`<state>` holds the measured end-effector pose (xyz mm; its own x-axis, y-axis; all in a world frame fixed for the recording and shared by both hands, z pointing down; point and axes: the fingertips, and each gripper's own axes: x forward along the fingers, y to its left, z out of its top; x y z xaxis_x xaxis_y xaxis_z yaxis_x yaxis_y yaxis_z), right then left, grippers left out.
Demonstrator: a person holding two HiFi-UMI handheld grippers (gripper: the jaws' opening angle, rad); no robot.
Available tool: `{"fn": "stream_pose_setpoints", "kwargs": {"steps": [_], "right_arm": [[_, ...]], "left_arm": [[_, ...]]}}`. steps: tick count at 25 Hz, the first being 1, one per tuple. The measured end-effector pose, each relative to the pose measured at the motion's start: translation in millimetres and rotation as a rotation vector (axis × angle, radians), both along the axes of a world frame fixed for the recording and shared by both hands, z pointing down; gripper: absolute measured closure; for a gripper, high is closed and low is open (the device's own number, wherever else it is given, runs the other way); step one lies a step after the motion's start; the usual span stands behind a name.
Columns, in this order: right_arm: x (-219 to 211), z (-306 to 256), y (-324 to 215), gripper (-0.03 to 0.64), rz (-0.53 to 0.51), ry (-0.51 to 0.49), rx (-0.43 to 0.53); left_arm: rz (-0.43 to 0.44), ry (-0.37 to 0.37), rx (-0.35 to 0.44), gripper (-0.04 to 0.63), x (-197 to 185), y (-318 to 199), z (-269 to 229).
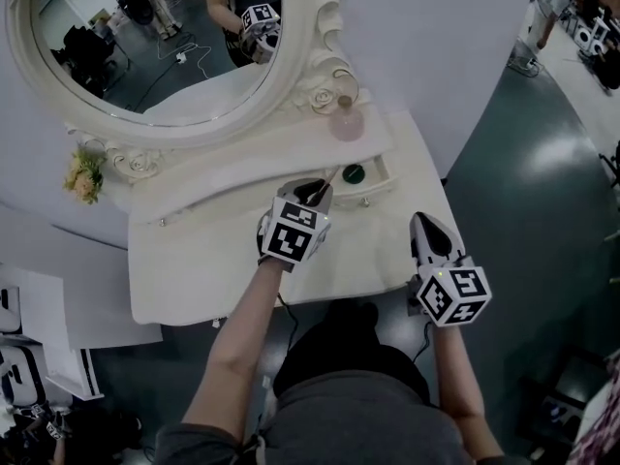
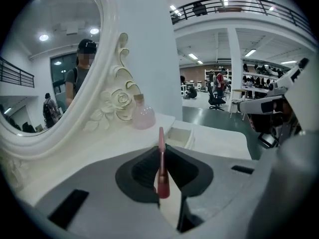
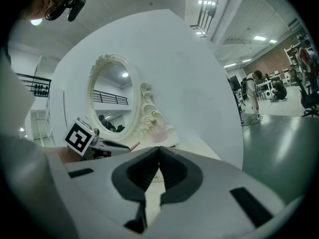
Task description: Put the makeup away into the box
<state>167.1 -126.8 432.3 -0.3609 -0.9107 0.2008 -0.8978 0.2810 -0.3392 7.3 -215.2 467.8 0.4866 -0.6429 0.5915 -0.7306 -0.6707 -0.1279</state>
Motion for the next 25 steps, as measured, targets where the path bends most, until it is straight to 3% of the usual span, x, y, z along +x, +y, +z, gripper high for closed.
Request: {"fn": "stream_pose_setpoints", "kwargs": {"steps": [13, 25], "right_arm": [[7.9, 1.4, 0.1, 0.612, 0.114, 0.012, -0.024], [13.7, 7.4, 3.3, 0.612, 0.188, 0.019, -0.055]], "left_arm": [[0.233, -0.054, -0.041, 0.546, 55.5, -28.1, 15.5], [0.352, -0.129, -0.079, 0.546, 81.6, -35.4, 40.2]]}}
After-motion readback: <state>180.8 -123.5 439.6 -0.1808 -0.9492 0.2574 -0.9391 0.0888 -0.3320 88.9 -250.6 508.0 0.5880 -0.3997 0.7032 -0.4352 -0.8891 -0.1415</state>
